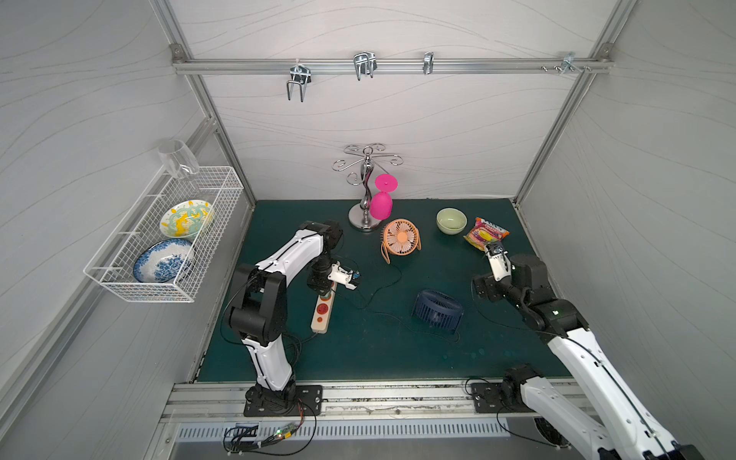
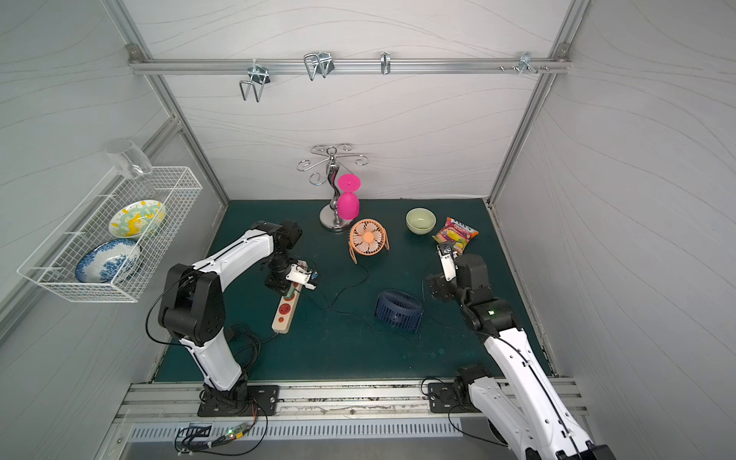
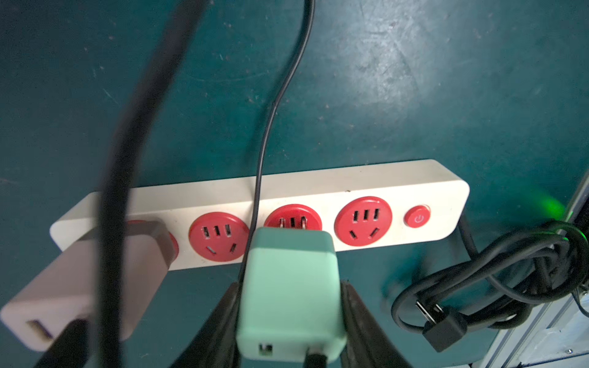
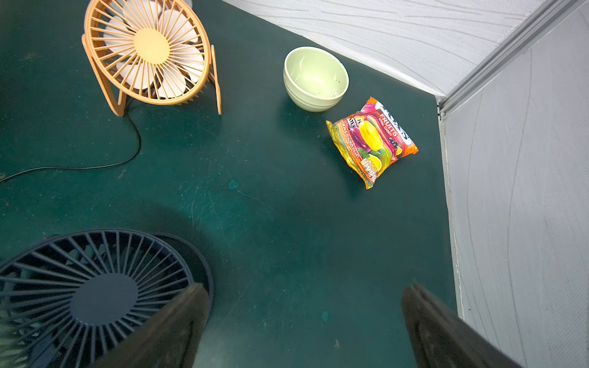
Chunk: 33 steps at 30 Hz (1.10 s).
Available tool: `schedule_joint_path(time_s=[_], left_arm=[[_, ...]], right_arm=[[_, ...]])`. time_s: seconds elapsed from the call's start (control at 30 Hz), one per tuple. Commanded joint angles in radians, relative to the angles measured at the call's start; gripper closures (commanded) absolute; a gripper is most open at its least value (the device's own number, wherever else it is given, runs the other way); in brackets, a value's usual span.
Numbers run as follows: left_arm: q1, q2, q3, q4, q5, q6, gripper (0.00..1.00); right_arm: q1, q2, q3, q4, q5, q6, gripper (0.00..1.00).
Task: Plug the desk fan into the power strip
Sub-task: Insert the plug into the socket.
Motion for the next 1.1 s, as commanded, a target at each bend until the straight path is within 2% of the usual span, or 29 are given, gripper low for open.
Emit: schedule_joint_path(time_s=[0.0, 0.47, 0.6, 1.07], left_arm=[[-0.008, 0.028, 0.021, -0.012, -0.014, -0.034, 1.00], [-0.046, 0.025, -0.096, 0.070, -0.045, -0.145, 1.00], [-0.061, 0.026, -0.140, 0.105, -0.048, -0.140, 1.00], [-0.081, 0.061, -0.085, 0.061, -0.088, -0.158, 1.00]], right_arm=[[0.007, -0.003, -0.003, 0.023, 0.002, -0.006, 0.01], [0.010, -0.002, -0.004, 0.029, -0.007, -0.005, 0.01], [0.010, -0.005, -0.007, 0.030, -0.021, -0.001, 0.01], [0.011, -0.003, -0.010, 0.028, -0.016, 0.000, 0.01]])
